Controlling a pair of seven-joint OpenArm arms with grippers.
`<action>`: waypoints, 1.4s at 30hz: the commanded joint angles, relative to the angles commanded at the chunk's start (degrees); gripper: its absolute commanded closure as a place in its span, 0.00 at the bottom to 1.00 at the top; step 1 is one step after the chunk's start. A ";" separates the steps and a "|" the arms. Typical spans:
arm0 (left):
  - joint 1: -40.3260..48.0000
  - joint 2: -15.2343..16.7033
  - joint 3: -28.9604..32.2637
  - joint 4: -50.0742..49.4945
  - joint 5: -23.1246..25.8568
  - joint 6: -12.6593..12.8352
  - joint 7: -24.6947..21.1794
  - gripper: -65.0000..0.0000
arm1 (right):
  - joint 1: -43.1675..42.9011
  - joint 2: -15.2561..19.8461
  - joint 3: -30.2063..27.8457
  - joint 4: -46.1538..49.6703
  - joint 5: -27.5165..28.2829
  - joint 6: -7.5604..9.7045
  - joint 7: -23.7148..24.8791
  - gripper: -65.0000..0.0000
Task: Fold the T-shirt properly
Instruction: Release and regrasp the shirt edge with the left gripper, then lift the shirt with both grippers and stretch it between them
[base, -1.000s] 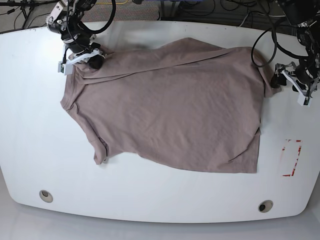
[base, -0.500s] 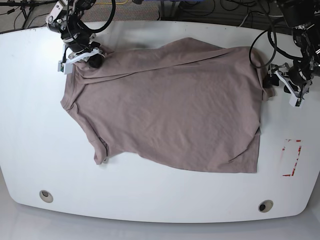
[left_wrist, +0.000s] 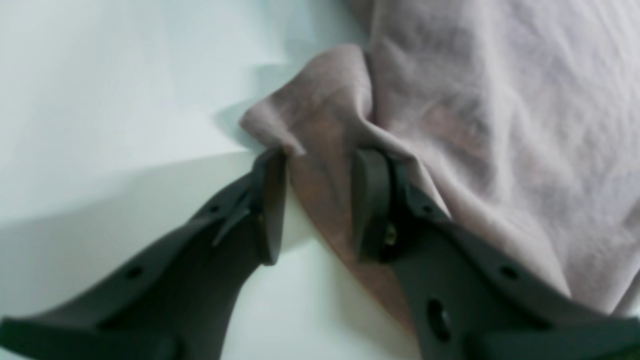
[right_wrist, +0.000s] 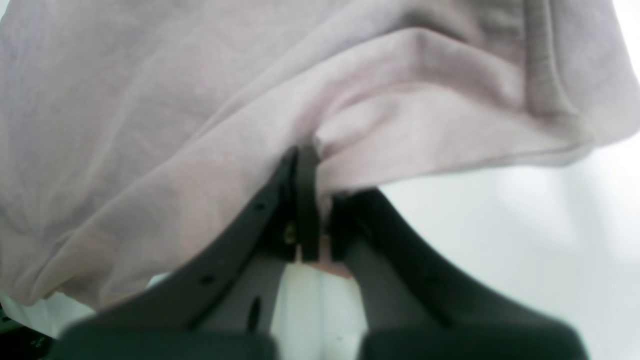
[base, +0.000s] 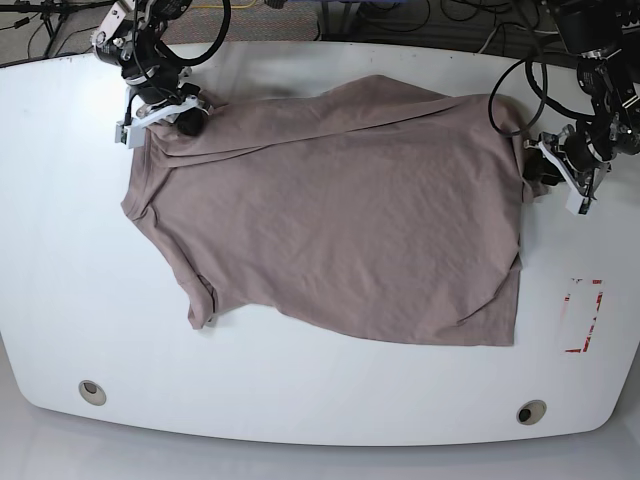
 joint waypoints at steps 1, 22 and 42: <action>0.00 0.00 0.00 0.00 0.00 0.00 0.00 0.73 | 0.00 0.00 0.00 0.00 0.00 0.00 0.00 1.00; 4.04 0.26 -3.69 12.13 -0.35 0.00 -0.18 1.00 | -0.26 1.14 -1.32 2.37 0.18 0.26 0.00 1.00; 7.74 0.26 -12.31 32.18 -0.26 0.00 -0.18 1.00 | 0.53 6.15 -5.71 6.68 0.18 1.76 -0.09 1.00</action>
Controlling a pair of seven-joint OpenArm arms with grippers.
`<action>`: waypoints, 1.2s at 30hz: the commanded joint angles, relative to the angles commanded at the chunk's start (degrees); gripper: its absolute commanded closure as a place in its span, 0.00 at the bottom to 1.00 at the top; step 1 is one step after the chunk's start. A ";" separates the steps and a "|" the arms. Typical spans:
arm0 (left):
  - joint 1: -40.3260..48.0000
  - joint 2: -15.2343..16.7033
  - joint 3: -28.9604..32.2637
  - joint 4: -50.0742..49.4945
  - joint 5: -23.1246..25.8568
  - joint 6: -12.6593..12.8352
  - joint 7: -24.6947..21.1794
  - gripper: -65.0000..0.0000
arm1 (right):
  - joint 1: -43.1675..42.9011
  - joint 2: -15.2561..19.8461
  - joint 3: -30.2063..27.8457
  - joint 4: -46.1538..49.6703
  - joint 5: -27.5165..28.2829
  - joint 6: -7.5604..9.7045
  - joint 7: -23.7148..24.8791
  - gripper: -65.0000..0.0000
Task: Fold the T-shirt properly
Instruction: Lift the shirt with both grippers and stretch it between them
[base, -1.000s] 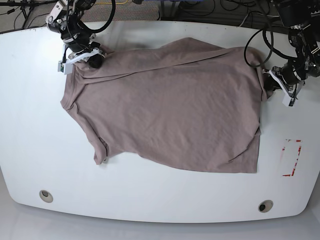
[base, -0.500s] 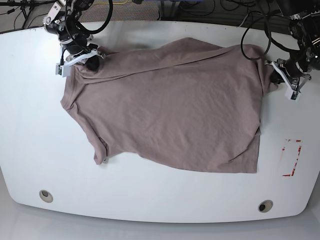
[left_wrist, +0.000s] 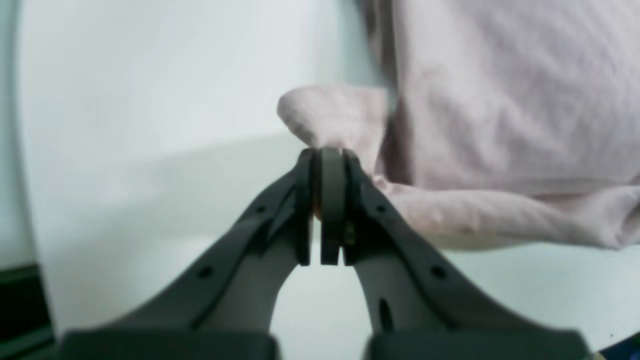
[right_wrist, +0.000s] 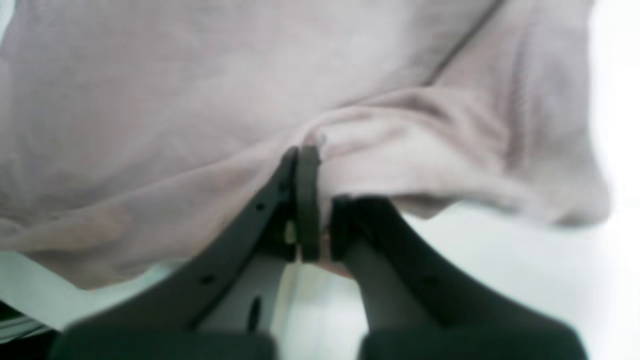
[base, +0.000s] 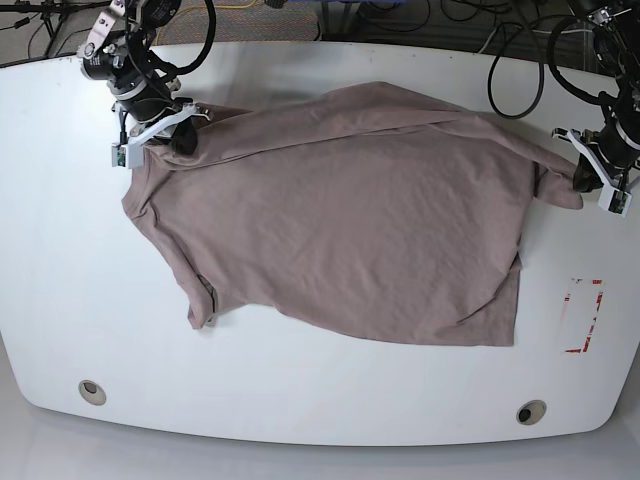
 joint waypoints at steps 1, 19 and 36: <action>-0.18 0.00 -0.26 0.44 0.00 0.00 0.00 1.00 | 0.26 0.62 0.00 0.00 0.00 0.00 0.09 1.00; -14.24 2.90 0.88 1.93 0.18 0.00 0.09 1.00 | 10.55 8.35 0.26 -1.14 -0.26 0.00 3.25 1.00; -34.20 3.69 14.86 0.97 0.44 11.82 -0.26 1.00 | 33.49 22.59 -5.01 -17.85 -0.18 3.08 3.43 1.00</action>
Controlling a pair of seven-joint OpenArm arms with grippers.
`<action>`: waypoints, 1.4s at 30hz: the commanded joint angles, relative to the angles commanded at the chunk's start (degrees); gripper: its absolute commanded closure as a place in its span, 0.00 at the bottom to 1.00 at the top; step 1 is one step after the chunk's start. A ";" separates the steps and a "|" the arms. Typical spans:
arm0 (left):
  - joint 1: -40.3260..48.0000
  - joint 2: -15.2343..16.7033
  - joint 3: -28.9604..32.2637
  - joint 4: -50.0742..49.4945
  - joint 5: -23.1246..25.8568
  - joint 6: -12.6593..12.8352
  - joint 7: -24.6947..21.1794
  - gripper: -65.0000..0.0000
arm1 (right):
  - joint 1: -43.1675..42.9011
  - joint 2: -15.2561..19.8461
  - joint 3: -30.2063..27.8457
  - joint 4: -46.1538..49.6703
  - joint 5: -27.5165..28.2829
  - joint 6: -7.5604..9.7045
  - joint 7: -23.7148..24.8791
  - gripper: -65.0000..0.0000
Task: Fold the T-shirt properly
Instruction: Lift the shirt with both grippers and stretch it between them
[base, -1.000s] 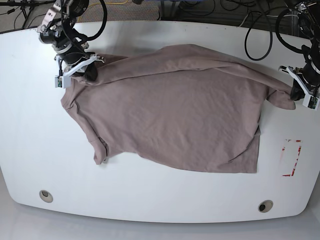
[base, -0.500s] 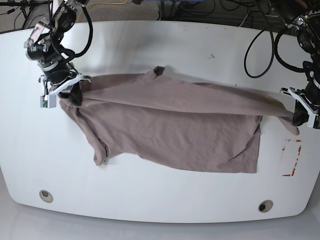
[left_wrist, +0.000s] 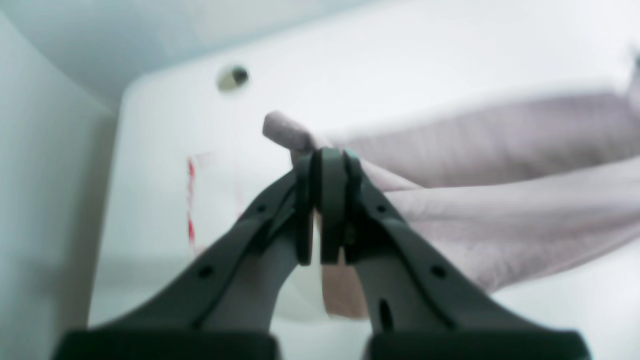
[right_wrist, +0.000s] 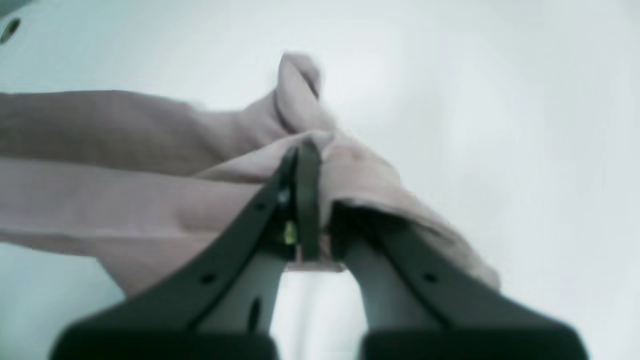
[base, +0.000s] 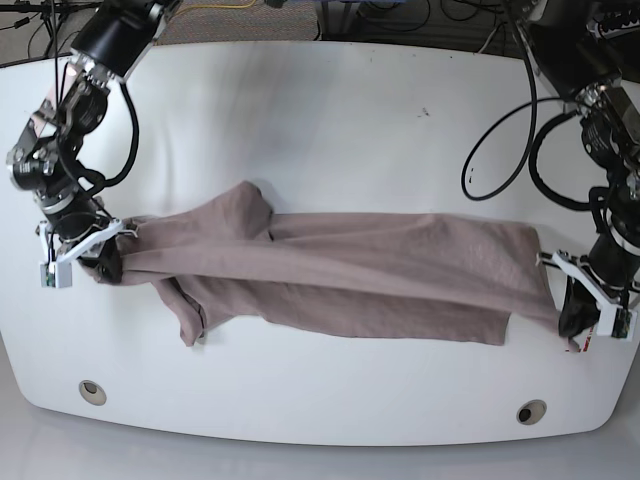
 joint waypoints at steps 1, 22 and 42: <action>-1.32 0.00 0.70 -0.62 0.09 0.44 0.00 1.00 | 1.76 0.88 -0.70 -1.41 0.00 0.09 0.00 1.00; -38.33 -2.73 3.43 -1.58 8.26 -5.01 8.62 1.00 | 40.44 14.95 -20.22 -14.95 0.26 5.27 -2.64 1.00; -17.93 -2.55 -0.18 3.34 7.91 -10.55 10.46 1.00 | 16.00 20.04 -9.58 -5.80 10.55 6.42 -4.66 1.00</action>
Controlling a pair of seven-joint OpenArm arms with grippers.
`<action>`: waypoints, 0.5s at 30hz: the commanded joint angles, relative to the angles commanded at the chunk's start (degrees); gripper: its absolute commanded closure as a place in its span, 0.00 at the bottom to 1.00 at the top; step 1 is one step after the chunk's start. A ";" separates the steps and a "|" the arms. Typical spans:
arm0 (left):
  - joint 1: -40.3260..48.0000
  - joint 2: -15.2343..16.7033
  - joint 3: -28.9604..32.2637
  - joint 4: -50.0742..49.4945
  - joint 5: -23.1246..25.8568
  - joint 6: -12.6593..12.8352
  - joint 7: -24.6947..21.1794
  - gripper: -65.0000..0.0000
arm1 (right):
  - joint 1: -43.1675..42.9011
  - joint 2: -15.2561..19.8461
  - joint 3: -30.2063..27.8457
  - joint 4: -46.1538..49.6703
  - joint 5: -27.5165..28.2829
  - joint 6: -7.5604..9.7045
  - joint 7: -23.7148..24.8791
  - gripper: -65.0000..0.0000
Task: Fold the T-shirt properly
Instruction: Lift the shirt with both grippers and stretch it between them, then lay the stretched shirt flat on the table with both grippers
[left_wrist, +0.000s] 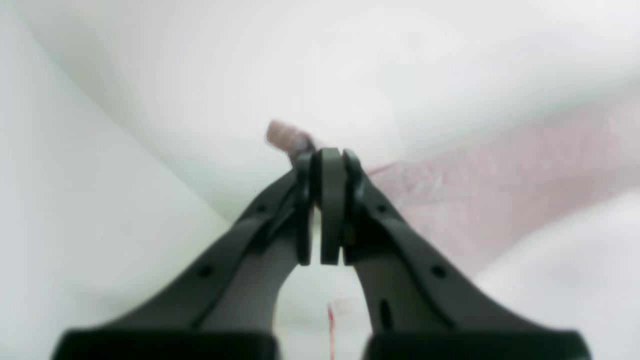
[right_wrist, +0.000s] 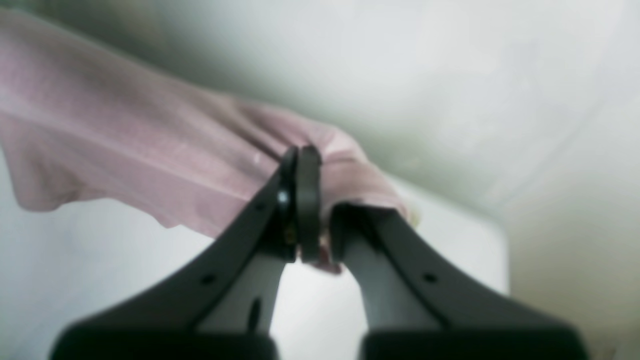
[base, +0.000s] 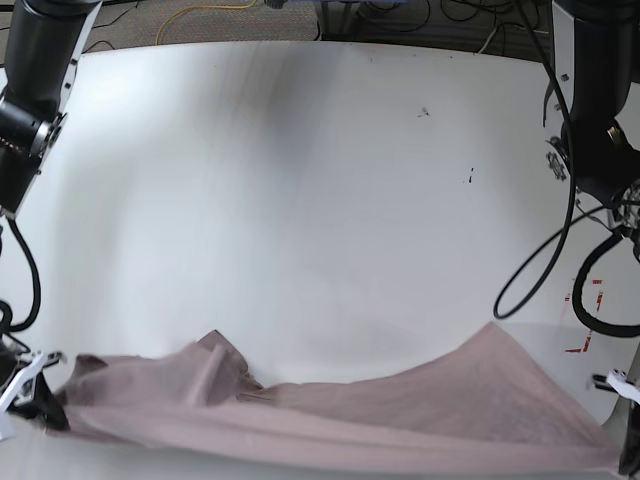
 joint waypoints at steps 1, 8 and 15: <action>1.32 0.00 -0.53 0.09 0.00 -0.62 0.00 1.00 | -2.02 -0.09 0.97 0.62 0.53 0.00 0.00 1.00; 16.00 -0.09 -4.75 0.62 -0.09 -1.27 -0.18 1.00 | -19.96 -4.04 8.26 5.63 4.40 -0.09 0.00 1.00; 29.45 -0.09 -9.76 0.62 -0.09 -1.27 -0.26 1.00 | -32.70 -9.49 10.11 8.97 5.71 -0.09 0.00 1.00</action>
